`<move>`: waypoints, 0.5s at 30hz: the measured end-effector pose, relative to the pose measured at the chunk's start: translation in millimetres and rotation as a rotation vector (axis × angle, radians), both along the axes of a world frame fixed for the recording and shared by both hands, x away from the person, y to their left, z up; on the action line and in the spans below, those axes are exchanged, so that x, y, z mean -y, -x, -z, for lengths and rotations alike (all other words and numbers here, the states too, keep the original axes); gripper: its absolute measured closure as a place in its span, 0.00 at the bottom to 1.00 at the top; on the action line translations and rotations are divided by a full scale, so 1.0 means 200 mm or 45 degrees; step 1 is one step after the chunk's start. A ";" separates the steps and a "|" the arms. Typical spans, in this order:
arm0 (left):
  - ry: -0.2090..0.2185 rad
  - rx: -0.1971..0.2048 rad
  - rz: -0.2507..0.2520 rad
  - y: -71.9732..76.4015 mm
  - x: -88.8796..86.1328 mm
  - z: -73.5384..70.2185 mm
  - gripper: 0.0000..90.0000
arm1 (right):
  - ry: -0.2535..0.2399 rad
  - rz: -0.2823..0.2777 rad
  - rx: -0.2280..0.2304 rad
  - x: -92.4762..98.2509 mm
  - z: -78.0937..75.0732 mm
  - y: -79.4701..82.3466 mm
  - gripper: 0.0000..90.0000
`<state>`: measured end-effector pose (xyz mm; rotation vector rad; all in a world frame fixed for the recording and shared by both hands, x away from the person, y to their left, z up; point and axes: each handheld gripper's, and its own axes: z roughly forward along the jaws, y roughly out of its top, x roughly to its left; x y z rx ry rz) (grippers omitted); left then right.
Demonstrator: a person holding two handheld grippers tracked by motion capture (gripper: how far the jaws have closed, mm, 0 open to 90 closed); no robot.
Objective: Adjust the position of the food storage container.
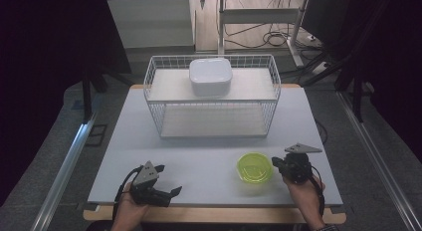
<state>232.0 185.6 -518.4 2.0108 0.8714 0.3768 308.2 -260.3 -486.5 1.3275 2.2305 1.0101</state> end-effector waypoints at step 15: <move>-0.005 -0.001 -0.007 0.00 0.00 0.00 0.05 | 0.030 -0.090 -0.093 -0.05 0.07 0.09 0.99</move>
